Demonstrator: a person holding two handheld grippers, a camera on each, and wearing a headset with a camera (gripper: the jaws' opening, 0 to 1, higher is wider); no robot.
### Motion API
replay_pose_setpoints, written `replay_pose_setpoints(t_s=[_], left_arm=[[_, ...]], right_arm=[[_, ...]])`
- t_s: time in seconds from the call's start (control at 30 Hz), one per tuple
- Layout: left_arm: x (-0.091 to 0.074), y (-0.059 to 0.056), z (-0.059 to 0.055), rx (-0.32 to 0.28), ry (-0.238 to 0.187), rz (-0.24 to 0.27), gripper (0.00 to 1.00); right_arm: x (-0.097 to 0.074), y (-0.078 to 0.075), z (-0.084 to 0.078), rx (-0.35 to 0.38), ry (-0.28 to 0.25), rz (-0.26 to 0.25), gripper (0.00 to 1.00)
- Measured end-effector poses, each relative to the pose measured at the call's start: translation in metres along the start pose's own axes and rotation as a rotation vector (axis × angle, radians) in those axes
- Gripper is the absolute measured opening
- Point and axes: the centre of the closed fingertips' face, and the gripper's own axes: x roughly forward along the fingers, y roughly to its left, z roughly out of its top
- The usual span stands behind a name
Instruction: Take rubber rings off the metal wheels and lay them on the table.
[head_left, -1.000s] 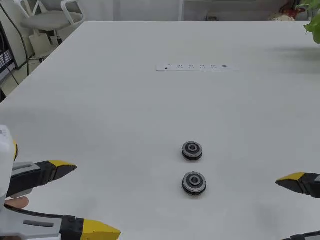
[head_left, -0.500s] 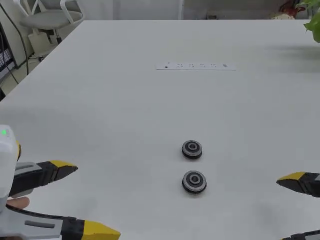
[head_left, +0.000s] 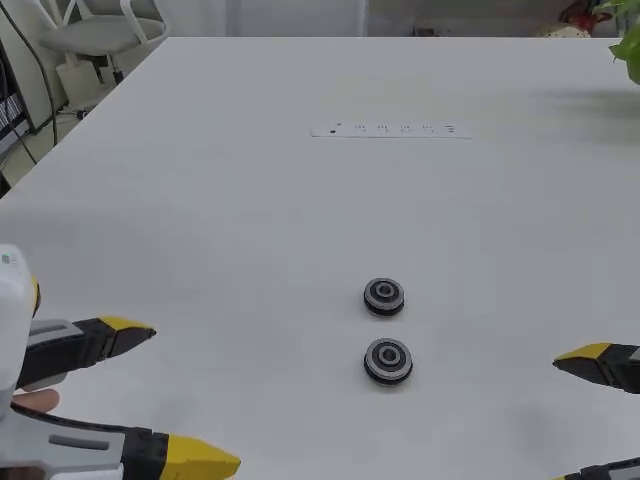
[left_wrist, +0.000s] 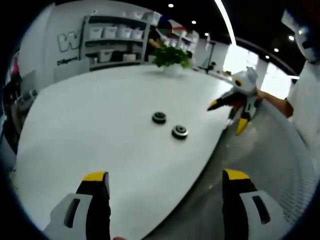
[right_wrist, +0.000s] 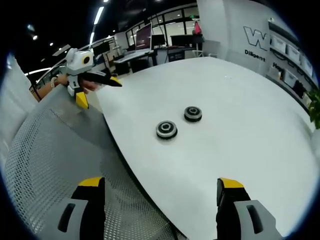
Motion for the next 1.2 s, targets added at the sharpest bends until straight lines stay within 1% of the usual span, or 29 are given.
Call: replay_pose_setpoints(t_s=[0.67,0.87,1.2], left_arm=[[-0.0007,0.0006,0.0013,0.0,-0.006,0.003,0.94],[-0.0004,0.0014,-0.0014,0.007,0.011,0.008,0.94],[-0.0002,0.0008,-0.0009,0.004,0.007,0.005,0.94]], right_arm=[[-0.0004,-0.0013,-0.0003,0.006,0.001,-0.006,0.92],[-0.0006,-0.0024,-0.0001,0.015,-0.004,-0.008,0.91],[-0.0007,-0.0027,0.0002,0.02,-0.007,-0.009,0.91]])
